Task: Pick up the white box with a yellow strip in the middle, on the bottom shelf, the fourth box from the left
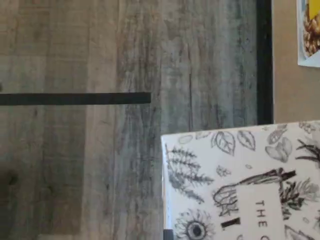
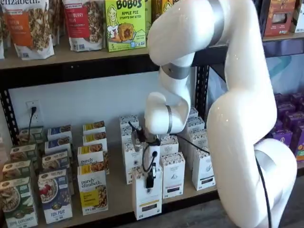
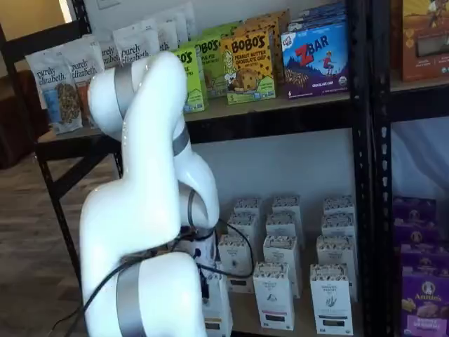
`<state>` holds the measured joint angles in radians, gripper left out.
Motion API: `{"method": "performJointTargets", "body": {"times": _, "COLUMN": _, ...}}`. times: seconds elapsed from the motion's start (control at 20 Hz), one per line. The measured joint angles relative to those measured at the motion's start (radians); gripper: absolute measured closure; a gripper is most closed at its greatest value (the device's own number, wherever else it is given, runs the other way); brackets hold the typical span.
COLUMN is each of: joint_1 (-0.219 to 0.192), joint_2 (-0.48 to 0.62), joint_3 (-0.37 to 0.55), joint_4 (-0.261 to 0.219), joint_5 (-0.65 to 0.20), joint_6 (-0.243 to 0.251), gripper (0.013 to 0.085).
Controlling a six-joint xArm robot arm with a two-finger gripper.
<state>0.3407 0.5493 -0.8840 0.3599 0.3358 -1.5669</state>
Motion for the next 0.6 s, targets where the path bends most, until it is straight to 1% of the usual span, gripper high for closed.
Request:
{"method": "performJointTargets", "body": {"times": 0.2, "joint_1": 0.009, "joint_2": -0.105, "joint_3": 0.082, "joint_4": -0.048, "joint_5": 0.022, "joint_6": 0.057, "gripper": 0.0490}}
{"method": "performJointTargets", "body": {"times": 0.45, "joint_1": 0.020, "joint_2": -0.213, "joint_3": 0.151, "joint_4": -0.108, "joint_5": 0.049, "joint_6": 0.129, "gripper": 0.0490}}
{"method": "performJointTargets", "body": {"times": 0.55, "joint_1": 0.023, "joint_2": -0.262, "joint_3": 0.176, "joint_4": -0.119, "joint_5": 0.061, "joint_6": 0.145, "gripper": 0.0490}}
{"method": "performJointTargets", "body": {"times": 0.6, "joint_1": 0.025, "joint_2": -0.315, "joint_3": 0.203, "joint_4": -0.132, "joint_5": 0.074, "joint_6": 0.162, "gripper": 0.0490}}
